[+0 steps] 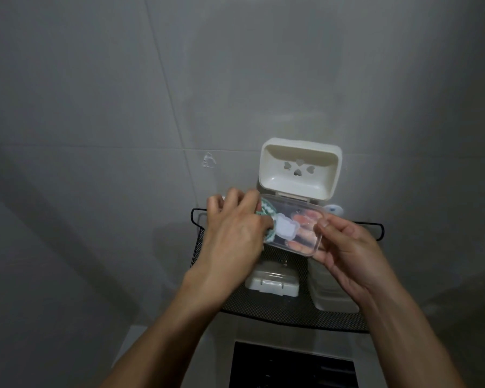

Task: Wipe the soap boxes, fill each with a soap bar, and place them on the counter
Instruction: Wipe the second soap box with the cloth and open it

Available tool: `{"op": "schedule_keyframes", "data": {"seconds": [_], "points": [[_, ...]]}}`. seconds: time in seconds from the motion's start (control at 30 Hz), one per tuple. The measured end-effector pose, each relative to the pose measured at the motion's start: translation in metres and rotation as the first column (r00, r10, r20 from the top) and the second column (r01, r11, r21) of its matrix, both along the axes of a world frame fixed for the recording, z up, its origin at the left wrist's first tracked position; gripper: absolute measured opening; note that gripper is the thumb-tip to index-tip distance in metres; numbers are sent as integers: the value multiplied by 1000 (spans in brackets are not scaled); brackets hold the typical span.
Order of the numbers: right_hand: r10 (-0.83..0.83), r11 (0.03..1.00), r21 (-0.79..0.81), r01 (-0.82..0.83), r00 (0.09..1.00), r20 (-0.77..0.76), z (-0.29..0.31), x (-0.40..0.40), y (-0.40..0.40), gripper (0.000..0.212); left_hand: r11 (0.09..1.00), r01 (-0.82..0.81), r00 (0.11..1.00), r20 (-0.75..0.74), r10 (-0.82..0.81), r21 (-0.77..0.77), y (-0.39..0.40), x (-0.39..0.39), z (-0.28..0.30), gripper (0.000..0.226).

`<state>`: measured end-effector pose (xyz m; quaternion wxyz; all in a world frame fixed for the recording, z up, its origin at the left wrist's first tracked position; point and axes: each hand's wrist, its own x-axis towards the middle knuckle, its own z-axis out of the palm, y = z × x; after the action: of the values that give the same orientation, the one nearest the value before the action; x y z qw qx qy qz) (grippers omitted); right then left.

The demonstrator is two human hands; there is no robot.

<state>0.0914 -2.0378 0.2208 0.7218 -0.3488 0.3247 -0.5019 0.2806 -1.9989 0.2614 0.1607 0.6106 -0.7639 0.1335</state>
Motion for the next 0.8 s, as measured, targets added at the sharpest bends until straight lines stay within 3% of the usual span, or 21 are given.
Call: {"op": "schedule_keyframes", "data": {"seconds": [0.2,0.37,0.47,0.53,0.6,0.63,0.73,0.8], "points": [[21,1000,7,-21,1000,-14,-3,4,1,31,993,-122,992,-16,122,5,-7,1,-5,35],[19,1000,5,-19,1000,-3,-5,5,0,37,998,43,999,-35,-41,37,-8,-8,-12,34],[-9,1000,27,9,1000,-6,-8,3,0,34,978,188,974,-149,-173,90,-5,-12,-13,35],[-13,999,40,14,1000,-19,-9,0,0,31,968,214,942,-291,-169,131,-4,-7,-12,38],[-13,999,51,14,999,-30,-9,-3,1,31,965,215,835,-540,-104,148,-2,5,-9,40],[-17,998,56,19,999,-31,-8,-5,1,32,970,207,742,-667,-68,131,-1,12,-8,40],[-25,998,54,26,999,-34,-5,-9,2,38,995,83,337,-941,32,64,4,39,-6,37],[-12,999,49,14,999,-33,-2,-12,4,40,995,20,110,-989,94,97,3,58,-10,37]]}}
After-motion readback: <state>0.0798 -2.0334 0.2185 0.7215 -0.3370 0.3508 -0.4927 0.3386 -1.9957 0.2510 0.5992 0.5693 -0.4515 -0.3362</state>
